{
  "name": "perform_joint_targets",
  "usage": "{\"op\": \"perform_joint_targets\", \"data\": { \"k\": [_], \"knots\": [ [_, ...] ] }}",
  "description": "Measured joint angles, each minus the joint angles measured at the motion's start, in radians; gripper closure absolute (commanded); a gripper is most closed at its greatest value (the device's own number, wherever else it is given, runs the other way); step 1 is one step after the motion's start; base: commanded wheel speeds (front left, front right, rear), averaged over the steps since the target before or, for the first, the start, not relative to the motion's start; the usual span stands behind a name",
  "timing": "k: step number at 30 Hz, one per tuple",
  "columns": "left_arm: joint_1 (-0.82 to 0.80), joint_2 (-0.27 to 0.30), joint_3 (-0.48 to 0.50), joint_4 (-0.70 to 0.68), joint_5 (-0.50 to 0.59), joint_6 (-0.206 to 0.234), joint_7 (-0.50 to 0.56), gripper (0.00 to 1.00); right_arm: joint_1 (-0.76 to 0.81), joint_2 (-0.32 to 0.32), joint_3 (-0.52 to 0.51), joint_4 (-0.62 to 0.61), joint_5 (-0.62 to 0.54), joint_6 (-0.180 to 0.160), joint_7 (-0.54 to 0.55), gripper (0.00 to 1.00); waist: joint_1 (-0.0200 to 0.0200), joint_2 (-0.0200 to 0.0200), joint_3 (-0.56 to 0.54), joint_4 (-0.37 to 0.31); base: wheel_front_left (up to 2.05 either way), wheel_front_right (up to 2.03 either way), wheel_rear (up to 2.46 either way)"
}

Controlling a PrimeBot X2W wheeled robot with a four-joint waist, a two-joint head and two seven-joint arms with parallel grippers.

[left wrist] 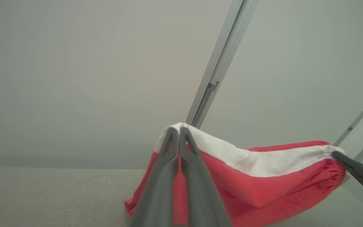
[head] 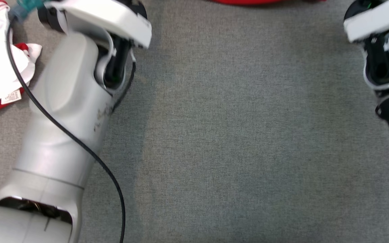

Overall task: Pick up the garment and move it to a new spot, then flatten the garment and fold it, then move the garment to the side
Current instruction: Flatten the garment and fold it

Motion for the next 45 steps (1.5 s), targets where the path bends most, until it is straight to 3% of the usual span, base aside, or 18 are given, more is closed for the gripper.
{"op": "perform_joint_targets", "data": {
  "k": [12,26,45],
  "knots": [
    [0.201,0.005,-0.032,0.006,0.022,0.000,0.000,1.00,0.175,-0.086,0.198,-0.073,0.299,0.000,0.069,1.00,0.0000,0.0000,-0.122,-0.008,0.00,0.00,0.00],
    [0.367,0.053,-0.061,-0.020,0.060,-0.001,0.000,1.00,0.285,-0.157,0.317,-0.173,0.446,0.000,0.174,1.00,0.0000,0.0000,-0.211,-0.018,0.00,0.00,0.00],
    [0.535,0.118,-0.165,0.004,0.095,-0.002,0.000,1.00,0.378,-0.211,0.404,-0.135,0.539,0.000,0.449,1.00,-0.0001,0.0000,-0.313,-0.013,0.00,0.00,0.00]
  ]
}}
